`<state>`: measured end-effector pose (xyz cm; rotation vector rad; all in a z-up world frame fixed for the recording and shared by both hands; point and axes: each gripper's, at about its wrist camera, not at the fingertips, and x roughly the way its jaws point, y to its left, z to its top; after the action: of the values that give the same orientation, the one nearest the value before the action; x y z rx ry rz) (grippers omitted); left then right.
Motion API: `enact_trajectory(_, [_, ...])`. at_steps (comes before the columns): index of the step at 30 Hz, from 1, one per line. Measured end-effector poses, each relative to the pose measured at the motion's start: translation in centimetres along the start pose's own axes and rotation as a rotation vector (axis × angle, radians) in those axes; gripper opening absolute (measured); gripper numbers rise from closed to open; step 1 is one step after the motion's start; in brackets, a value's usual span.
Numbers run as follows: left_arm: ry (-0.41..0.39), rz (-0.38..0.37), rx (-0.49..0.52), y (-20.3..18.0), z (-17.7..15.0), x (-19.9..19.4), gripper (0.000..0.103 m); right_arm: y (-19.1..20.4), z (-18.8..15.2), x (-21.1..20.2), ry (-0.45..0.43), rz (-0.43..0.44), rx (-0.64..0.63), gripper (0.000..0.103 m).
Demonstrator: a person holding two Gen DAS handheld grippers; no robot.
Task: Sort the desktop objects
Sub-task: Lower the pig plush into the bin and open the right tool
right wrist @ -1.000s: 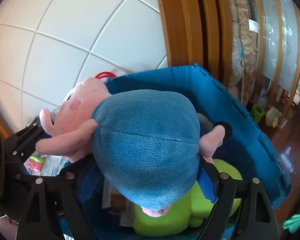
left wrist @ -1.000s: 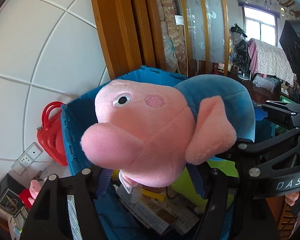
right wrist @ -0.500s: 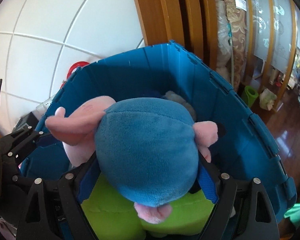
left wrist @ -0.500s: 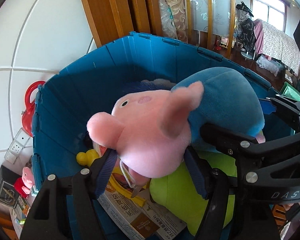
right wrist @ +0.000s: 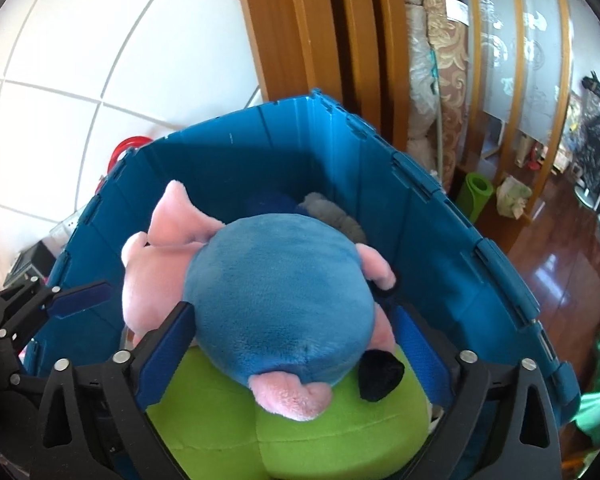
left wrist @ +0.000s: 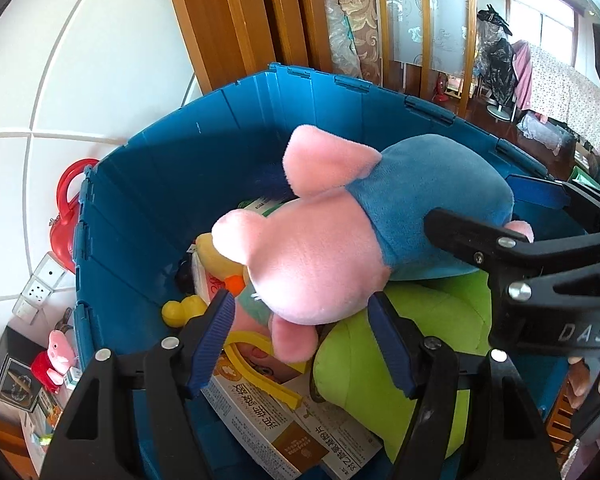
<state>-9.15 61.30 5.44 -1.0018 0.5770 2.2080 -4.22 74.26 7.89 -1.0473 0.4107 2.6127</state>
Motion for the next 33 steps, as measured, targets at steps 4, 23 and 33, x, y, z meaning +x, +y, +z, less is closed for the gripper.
enact_trajectory(4, [-0.019, 0.012, -0.027, 0.6, -0.1, -0.9, 0.068, -0.8, -0.1, -1.0, -0.039, -0.024, 0.04, 0.103])
enact_trajectory(23, [-0.038, 0.008, -0.161, 3.8, -4.7, -3.6, 0.068, -0.3, 0.1, 0.4, -0.009, -0.082, -0.042, 0.067])
enact_trajectory(33, [-0.093, 0.032, -0.182, 5.3, -6.2, -5.2, 0.068, 0.5, -0.5, -0.7, -0.035, -0.101, -0.044, 0.103])
